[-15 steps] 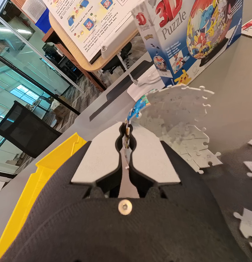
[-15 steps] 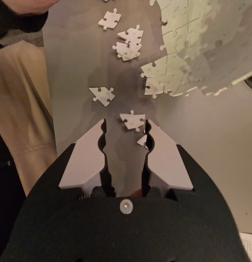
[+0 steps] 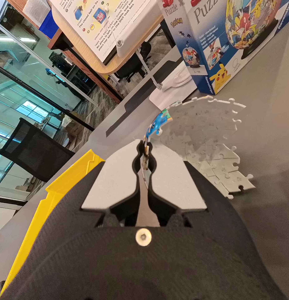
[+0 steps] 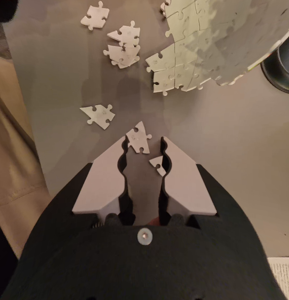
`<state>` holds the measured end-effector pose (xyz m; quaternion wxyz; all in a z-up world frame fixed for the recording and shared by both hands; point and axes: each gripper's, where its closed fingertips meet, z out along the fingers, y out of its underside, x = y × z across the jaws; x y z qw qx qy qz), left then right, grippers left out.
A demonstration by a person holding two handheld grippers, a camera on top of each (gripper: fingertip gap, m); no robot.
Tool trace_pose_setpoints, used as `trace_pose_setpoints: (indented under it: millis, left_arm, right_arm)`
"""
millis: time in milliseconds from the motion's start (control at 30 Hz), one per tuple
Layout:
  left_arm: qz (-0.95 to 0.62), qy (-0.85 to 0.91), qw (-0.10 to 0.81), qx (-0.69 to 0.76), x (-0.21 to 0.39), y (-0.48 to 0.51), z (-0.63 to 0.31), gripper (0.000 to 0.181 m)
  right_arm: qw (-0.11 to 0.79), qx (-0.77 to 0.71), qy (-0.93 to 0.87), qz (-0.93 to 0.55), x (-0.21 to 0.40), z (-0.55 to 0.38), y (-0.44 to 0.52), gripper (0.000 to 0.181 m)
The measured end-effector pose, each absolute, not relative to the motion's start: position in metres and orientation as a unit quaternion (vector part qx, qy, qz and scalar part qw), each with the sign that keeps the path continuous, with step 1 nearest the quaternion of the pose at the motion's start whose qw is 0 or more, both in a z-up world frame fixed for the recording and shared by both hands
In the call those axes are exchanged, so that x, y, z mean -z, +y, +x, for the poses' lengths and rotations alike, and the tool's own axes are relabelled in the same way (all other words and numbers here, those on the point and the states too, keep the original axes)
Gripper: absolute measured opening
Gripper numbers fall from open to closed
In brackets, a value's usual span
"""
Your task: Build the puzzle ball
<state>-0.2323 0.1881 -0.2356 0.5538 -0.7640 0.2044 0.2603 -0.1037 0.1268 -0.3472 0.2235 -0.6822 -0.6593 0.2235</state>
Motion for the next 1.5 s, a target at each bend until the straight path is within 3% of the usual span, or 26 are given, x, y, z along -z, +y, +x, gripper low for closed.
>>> trace_pose_setpoints:
  millis: [133,500,600,1500]
  left_arm:
    - [-0.767,0.205,0.552,-0.256,0.239,0.189,-0.232,0.003]
    - [-0.781,0.202,0.542,-0.236,0.245,0.196,-0.229,0.003]
    - [-0.785,0.197,0.54,-0.232,0.246,0.196,-0.231,0.004]
    - [-0.78,0.224,0.529,-0.248,0.241,0.198,-0.222,0.003]
  right_arm:
    - [0.223,-0.223,-0.658,-0.683,0.35,-0.103,0.13,0.023]
    - [0.225,-0.242,-0.644,-0.69,0.347,-0.098,0.133,0.021]
    - [0.231,-0.275,-0.619,-0.698,0.337,-0.1,0.136,0.002]
    - [0.247,-0.352,-0.484,-0.763,0.323,-0.121,0.184,0.0]
